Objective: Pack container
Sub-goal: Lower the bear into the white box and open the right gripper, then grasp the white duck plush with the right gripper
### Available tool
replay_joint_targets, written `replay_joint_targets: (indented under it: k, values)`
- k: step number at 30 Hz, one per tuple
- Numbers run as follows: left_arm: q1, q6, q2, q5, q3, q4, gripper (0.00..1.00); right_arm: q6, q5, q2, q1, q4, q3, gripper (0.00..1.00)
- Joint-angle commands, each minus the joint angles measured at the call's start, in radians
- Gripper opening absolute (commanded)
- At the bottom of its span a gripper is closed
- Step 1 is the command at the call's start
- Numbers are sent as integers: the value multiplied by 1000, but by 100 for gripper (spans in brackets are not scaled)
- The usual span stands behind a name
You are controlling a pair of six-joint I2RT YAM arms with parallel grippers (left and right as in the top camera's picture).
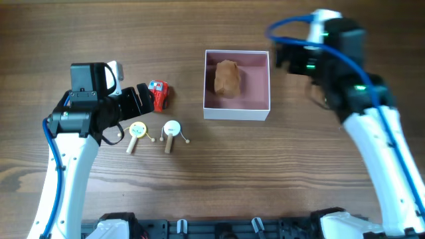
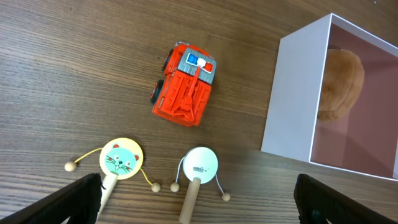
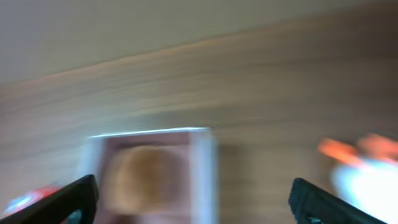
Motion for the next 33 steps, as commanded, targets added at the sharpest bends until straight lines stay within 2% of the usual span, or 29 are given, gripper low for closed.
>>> replay_joint_targets:
  k: [1, 4, 9, 14, 21, 22, 26, 28, 30, 33]
  values:
    - [-6, -9, -1, 16, 19, 0, 100, -20, 159, 67, -144, -92, -13, 99]
    - [-6, -9, -1, 16, 19, 0, 100, -24, 159, 132, -234, -122, -24, 100]
    - [-6, -9, -1, 16, 19, 0, 100, -111, 158, 297, -334, -110, -29, 99]
    - [-6, -9, -1, 16, 19, 0, 100, -132, 148, 450, -374, -109, -29, 99]
    - [-6, -9, -1, 16, 19, 0, 100, -133, 102, 570, -377, -112, -30, 98]
    - [-6, -9, -1, 16, 19, 0, 100, -133, 102, 582, -377, -109, -30, 94]
    - [-6, -9, -1, 16, 19, 0, 100, -132, 101, 613, -377, -93, -30, 64]
    - [-6, -9, -1, 16, 19, 0, 100, -132, 101, 607, -377, -96, -29, 54]
    - [-6, -9, -1, 16, 19, 0, 100, -132, 101, 579, -375, -101, -29, 36]
    - [-6, -9, -1, 16, 19, 0, 100, -108, 97, 499, -358, -109, -23, 28]
